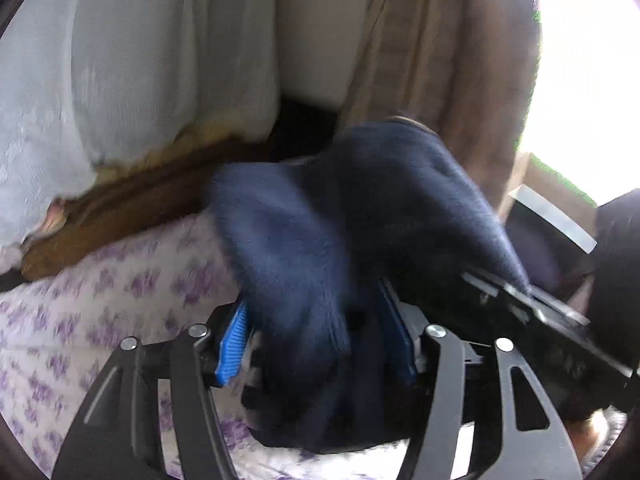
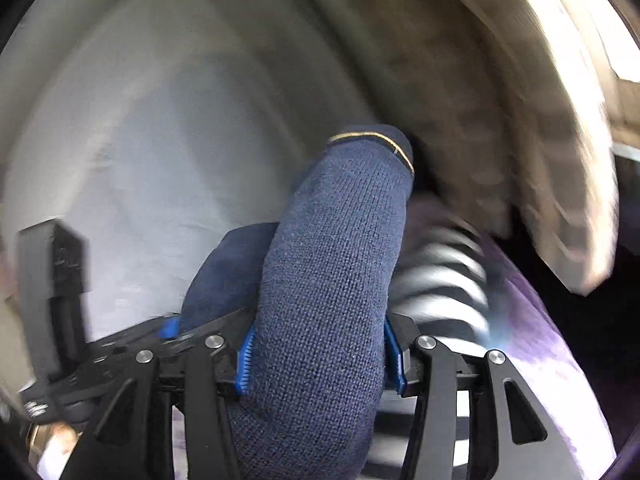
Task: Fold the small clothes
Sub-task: 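Lift the folded cardigan with both tools and carry it to the clothes stack, then lower the cardigan onto the striped clothes stack and open both tools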
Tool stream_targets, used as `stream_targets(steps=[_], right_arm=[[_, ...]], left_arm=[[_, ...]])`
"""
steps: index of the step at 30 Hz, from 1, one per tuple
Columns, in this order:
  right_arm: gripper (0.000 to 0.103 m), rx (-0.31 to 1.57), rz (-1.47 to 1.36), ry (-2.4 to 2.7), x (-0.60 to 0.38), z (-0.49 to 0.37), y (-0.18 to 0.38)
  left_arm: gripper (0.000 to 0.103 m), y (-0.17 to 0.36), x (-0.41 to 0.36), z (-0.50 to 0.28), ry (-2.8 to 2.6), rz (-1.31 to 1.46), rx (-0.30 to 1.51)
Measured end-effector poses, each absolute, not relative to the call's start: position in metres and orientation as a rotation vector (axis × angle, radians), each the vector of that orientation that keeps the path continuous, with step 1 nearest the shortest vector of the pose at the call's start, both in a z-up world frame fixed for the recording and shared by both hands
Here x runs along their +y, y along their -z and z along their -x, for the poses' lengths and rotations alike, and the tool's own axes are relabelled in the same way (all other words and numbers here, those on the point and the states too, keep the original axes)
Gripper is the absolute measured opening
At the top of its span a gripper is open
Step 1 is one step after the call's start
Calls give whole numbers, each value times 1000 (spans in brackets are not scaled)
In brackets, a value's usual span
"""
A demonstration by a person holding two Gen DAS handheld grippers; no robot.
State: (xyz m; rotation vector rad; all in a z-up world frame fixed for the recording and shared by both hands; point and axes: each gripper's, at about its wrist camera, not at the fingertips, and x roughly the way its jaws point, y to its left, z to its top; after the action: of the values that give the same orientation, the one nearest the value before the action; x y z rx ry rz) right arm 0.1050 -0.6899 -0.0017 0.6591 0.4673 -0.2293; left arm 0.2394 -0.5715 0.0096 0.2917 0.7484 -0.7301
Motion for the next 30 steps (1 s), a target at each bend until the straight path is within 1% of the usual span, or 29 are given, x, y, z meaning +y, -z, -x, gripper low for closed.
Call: stream_targets(steps=[1, 2, 3, 4, 7, 9, 11, 12, 15, 18, 20, 24, 26, 30], right_arm=[[52, 460, -688, 234, -699, -105, 15], [52, 443, -698, 231, -706, -103, 22], [52, 439, -691, 225, -707, -102, 22], [52, 447, -676, 228, -705, -103, 20], [52, 460, -649, 241, -703, -107, 15], [54, 439, -679, 244, -705, -105, 11], [55, 414, -678, 268, -694, -92, 3], [56, 408, -675, 282, -687, -86, 0], [56, 392, -638, 319, -672, -73, -5], [56, 324, -528, 383, -649, -49, -23], [57, 313, -466, 403, -635, -38, -33], [61, 359, -376, 429, -606, -19, -40], [66, 376, -339, 456, -594, -10, -40], [69, 419, -321, 500, -575, 11, -39]], left_arm=[[65, 5, -581, -241, 706, -339, 756], [68, 16, -585, -238, 715, -366, 729], [74, 19, -586, -233, 710, -376, 683], [77, 20, -586, -224, 672, -407, 624], [77, 17, -591, -215, 629, -464, 583], [77, 7, -586, -211, 627, -439, 578], [83, 0, -569, -204, 636, -403, 573], [88, -4, -563, -202, 636, -389, 565], [89, -13, -543, -188, 658, -378, 535], [92, -12, -527, -170, 667, -382, 512], [94, -9, -517, -160, 666, -382, 502], [95, -6, -503, -147, 649, -388, 506], [95, -6, -497, -141, 637, -390, 501], [97, -7, -482, -132, 624, -383, 502]])
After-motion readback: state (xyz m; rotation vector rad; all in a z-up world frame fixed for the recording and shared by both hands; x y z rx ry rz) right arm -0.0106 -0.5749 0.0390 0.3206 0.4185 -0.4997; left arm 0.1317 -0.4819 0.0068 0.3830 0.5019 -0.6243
